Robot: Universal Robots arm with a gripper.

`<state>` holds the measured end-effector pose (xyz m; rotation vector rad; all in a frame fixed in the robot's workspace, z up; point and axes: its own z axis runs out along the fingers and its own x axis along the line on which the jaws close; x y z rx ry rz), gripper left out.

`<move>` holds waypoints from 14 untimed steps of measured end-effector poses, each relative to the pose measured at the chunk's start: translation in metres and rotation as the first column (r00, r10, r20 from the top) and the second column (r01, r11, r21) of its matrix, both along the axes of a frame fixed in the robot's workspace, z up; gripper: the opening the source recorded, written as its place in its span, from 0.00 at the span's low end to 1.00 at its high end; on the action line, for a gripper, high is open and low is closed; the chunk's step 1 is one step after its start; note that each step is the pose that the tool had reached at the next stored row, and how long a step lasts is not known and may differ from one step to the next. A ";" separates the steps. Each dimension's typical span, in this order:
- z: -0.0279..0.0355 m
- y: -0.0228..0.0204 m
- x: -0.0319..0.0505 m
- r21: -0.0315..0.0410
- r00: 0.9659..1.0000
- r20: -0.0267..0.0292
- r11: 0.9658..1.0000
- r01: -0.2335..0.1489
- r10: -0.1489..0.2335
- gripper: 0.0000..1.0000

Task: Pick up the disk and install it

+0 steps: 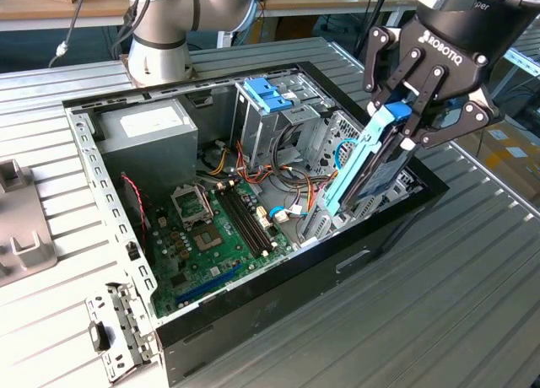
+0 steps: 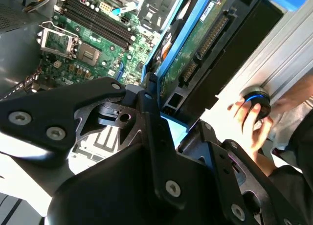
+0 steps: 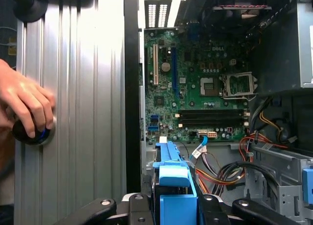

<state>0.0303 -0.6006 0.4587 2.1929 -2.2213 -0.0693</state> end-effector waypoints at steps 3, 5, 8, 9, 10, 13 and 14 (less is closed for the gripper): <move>0.0000 0.0000 0.0034 0.000 1.000 0.000 1.000 0.000 0.000 0.37; 0.0000 0.0000 0.0061 0.000 1.000 0.000 1.000 0.000 0.000 0.37; -0.0001 0.0000 0.0101 0.000 1.000 0.000 1.000 0.000 0.000 0.37; 0.0000 0.0000 0.0120 0.000 1.000 0.000 1.000 0.000 0.000 0.37; -0.0001 0.0000 0.0135 0.000 1.000 -0.001 1.000 0.000 0.000 0.37; -0.0001 0.0000 0.0175 0.000 1.000 -0.001 1.000 0.000 0.000 0.37; -0.0001 0.0000 0.0191 0.000 1.000 -0.001 1.000 0.000 0.000 0.37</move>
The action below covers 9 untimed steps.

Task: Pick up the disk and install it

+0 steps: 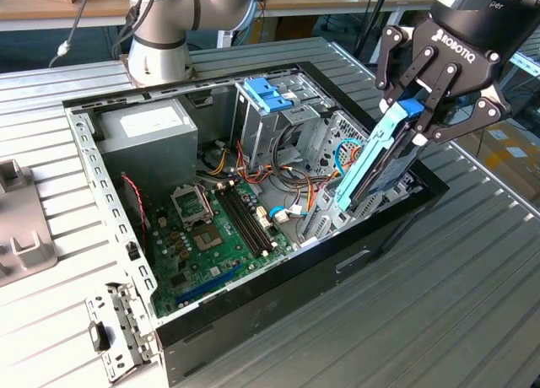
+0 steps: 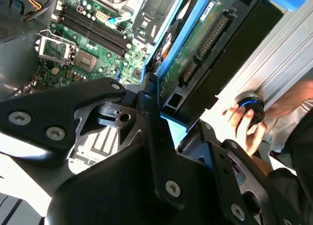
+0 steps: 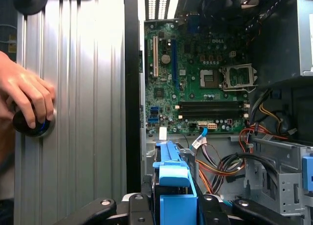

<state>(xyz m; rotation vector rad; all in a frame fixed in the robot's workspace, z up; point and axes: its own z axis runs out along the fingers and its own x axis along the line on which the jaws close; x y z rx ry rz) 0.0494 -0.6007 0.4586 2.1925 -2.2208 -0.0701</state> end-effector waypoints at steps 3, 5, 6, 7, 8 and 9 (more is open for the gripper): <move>0.0000 0.0000 0.0047 0.000 1.000 0.000 1.000 0.000 0.000 0.37; -0.0001 0.0000 0.0085 0.000 1.000 -0.001 1.000 0.000 0.000 0.37; -0.0001 0.0000 0.0103 0.000 1.000 -0.001 1.000 0.000 0.000 0.37; -0.0002 0.0000 0.0131 0.000 1.000 -0.001 1.000 0.000 0.000 0.37; -0.0002 0.0002 0.0148 0.000 1.000 -0.001 1.000 0.000 0.000 0.37; -0.0004 0.0012 0.0166 0.000 1.000 -0.001 1.000 0.000 0.000 0.37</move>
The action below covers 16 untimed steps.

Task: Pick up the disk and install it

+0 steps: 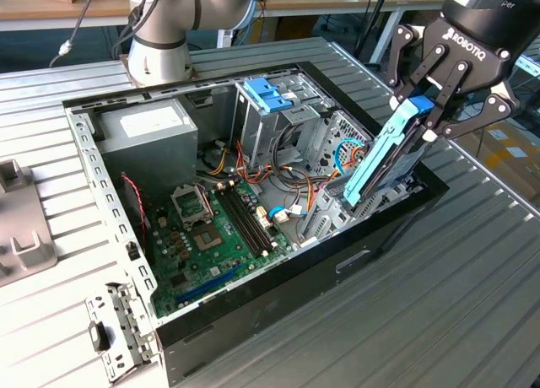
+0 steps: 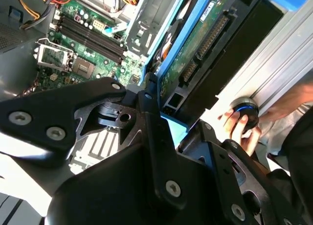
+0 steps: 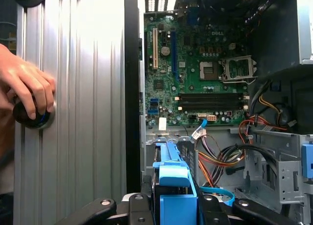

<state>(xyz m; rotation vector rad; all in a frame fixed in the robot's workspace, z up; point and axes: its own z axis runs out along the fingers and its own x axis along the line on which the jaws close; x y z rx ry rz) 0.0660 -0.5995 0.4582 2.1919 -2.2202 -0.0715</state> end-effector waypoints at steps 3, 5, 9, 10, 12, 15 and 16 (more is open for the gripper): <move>-0.0003 0.0043 0.0014 0.000 1.000 0.000 1.000 0.000 0.000 0.37; -0.0005 0.0077 0.0021 0.000 1.000 0.000 1.000 0.000 0.000 0.37; -0.0023 0.0171 0.0031 0.000 1.000 0.000 1.000 0.000 0.000 0.37; -0.0033 0.0195 0.0031 0.000 1.000 -0.001 1.000 0.001 -0.001 0.37; -0.0051 0.0216 0.0036 0.000 1.000 -0.003 1.000 0.003 -0.003 0.37; -0.0088 0.0265 0.0051 0.000 1.000 -0.006 1.000 0.004 -0.004 0.37; -0.0094 0.0271 0.0053 0.000 1.000 -0.006 1.000 0.004 -0.004 0.37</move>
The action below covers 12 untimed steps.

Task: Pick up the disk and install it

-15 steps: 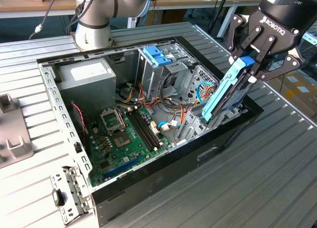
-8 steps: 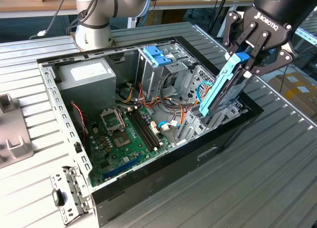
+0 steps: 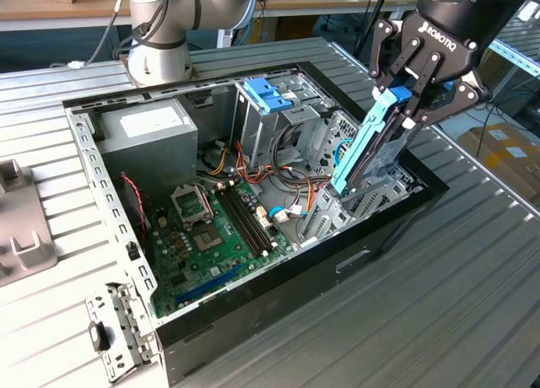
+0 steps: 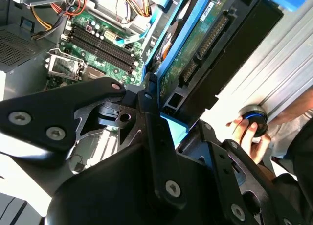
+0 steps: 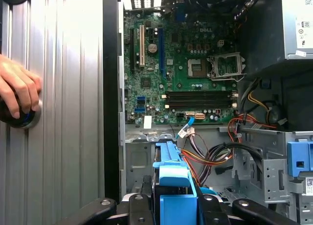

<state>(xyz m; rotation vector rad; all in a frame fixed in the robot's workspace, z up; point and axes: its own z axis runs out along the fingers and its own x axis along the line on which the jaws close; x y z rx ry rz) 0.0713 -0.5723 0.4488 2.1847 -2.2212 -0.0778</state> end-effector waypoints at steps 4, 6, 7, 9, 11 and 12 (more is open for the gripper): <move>-0.0023 0.0006 0.0002 0.000 1.000 0.000 1.000 0.001 -0.001 0.37; -0.0033 0.0007 0.0002 0.000 1.000 0.000 1.000 0.004 -0.004 0.37; -0.0038 0.0007 0.0002 0.000 1.000 0.000 1.000 0.007 -0.007 0.37; -0.0051 0.0007 0.0002 0.000 1.000 0.000 1.000 0.015 -0.015 0.37; -0.0065 0.0007 0.0002 0.000 1.000 0.000 1.000 0.023 -0.023 0.37; -0.0074 0.0007 0.0002 0.000 1.000 0.000 1.000 0.027 -0.027 0.37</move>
